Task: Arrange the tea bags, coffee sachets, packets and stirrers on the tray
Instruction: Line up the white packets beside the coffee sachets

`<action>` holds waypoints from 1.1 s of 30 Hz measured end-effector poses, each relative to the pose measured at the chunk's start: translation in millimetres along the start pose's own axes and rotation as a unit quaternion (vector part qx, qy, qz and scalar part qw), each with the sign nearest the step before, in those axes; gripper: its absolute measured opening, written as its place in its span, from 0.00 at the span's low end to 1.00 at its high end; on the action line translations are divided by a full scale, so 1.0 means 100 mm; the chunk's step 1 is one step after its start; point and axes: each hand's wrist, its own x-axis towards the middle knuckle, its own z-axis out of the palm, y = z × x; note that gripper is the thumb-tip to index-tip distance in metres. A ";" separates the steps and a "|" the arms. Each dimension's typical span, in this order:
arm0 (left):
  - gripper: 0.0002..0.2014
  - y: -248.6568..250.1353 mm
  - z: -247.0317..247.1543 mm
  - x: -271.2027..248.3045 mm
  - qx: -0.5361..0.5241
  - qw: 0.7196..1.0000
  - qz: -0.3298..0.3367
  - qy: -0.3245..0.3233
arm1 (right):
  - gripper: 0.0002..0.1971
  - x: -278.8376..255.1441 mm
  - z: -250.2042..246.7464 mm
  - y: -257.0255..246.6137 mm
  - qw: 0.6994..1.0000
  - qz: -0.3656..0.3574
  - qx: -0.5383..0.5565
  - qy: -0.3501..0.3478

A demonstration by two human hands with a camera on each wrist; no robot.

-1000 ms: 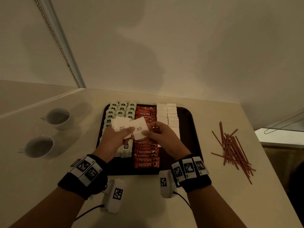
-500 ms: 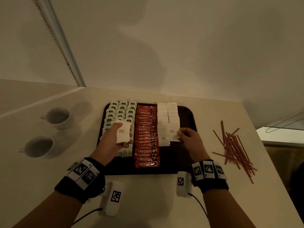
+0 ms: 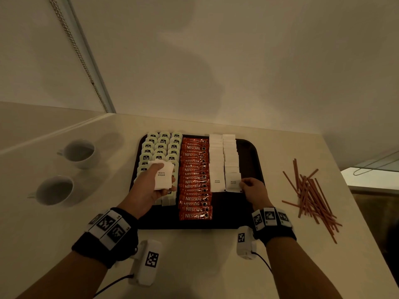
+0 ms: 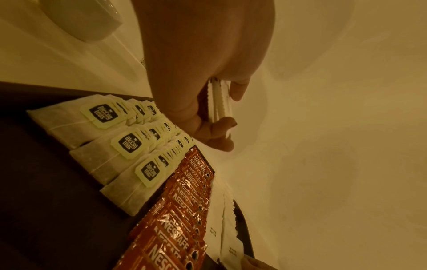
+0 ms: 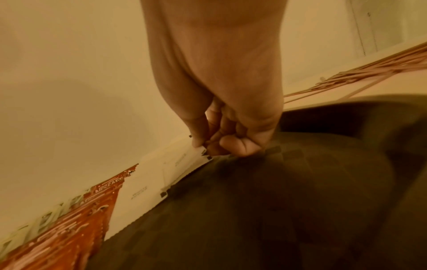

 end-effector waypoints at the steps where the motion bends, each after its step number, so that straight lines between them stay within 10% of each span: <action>1: 0.10 0.00 -0.01 0.01 -0.001 1.000 0.000 0.000 | 0.13 0.01 0.01 0.00 1.000 0.000 -0.001 0.003; 15: 0.20 0.01 -0.04 -0.03 -0.032 0.997 -0.031 -0.060 | 0.10 -0.05 0.03 -0.16 0.994 -0.068 -0.043 0.075; 23: 0.06 0.01 0.13 -0.13 0.068 0.995 0.006 -0.072 | 0.14 -0.89 0.33 -1.18 0.945 -0.262 0.081 -0.177; 33: 0.05 -0.01 0.10 -0.09 0.015 0.999 0.041 -0.023 | 0.08 -0.98 0.42 -1.09 0.951 -0.203 0.155 -0.172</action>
